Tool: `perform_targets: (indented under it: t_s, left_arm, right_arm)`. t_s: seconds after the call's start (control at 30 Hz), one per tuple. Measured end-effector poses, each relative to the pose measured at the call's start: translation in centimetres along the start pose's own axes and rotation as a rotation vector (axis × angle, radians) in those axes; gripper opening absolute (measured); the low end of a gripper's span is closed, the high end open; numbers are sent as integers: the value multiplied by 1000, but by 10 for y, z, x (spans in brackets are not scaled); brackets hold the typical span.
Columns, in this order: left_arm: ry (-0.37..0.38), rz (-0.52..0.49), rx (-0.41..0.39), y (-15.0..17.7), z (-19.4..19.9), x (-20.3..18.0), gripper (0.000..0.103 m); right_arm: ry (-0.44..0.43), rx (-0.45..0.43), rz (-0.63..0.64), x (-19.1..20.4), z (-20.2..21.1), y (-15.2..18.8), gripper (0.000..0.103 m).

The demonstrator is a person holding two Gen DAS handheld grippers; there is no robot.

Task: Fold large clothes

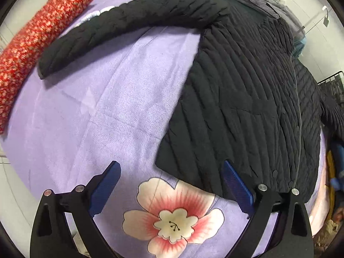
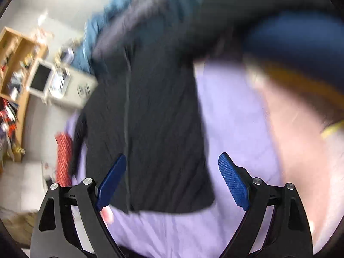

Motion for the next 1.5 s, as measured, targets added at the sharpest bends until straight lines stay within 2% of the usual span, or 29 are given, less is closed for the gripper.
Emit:
perform_targets:
  t_s: [0.07,0.13,0.2,0.27,0.37,0.4,0.5,0.57,0.67,0.73,0.77,0.8,0.87,0.93,0.97,1.0,1.1,1.2,1.27,1.4,1.47,1.5]
  left_arm:
    - [18,15,17,-3,-7,6,93]
    - [50,43,29,-5,-10,11,93]
    - [96,78,42,-7,-14,12,93]
    - [143,118,68,-9,-21,10,93]
    - [201,128,125,-9,-34,-2,93]
    - [204,119,134,-9,-37,-6,93]
    - [188,73,152,-10,-48,-20,93]
    - [159,36,163,-9,-53,-29,92]
    - [132,-16,152,-11,-59,-37,90]
    - [138,-7,161,-12,-59,-38,73]
    - [150,4,160,-13,-58,-38,70]
    - [165,3,158,-14,-56,-39,62]
    - [147,-25,147,-15,-54,-39,48]
    - [138,-47,136,-15,-51,-38,29]
    - [149,-50,129,-15,-47,-39,24]
    - [171,-51,126,-15,-43,-41,14]
    - [221,-75,108,-12,-27,-43,10]
    - [268,-74,114,-6,-10,-35,9]
    - [300,-69,111,1,4,-32,9]
    - [296,-83,120,13,14,-23,8]
    - [270,-89,144,26,13,-11,4]
    - [253,-81,149,27,9,-7,3]
  right_arm:
    - [27,101,26,2,-33,22,81]
    - [35,145,24,1,-49,35,75]
    - [16,171,17,2,-60,43,70]
    - [-3,209,27,6,-71,49,70]
    - [18,235,40,7,-80,55,68]
    - [16,240,36,6,-84,55,68]
    - [23,237,-10,-1,-91,48,55]
    - [19,234,-29,-2,-91,51,53]
    - [28,237,-20,-5,-90,54,39]
    - [21,232,-21,-7,-89,55,25]
    - [14,227,-24,-8,-86,55,23]
    - [9,220,-23,-7,-84,54,20]
    - [9,211,-16,-6,-83,55,16]
    - [14,201,-11,-2,-81,55,10]
    - [12,195,-9,-1,-79,55,9]
    - [11,191,-5,1,-78,54,8]
    - [11,195,10,7,-66,55,5]
    - [14,230,-22,3,-46,61,4]
    - [16,246,2,4,-31,66,3]
    - [33,298,18,-4,-7,83,0]
    - [48,348,9,-11,-5,102,0]
    - [59,343,16,-15,-4,107,0]
Point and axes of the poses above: each gripper's, at about its wrist camera, not at the fingertips, and z roughly against the way its jaws point, x to its left, y to its underside, the point moved 7 cm from there along -z, roughly the way its jaws point, and after that the axes turned 8 degrees about z, right-handed, at the moved point
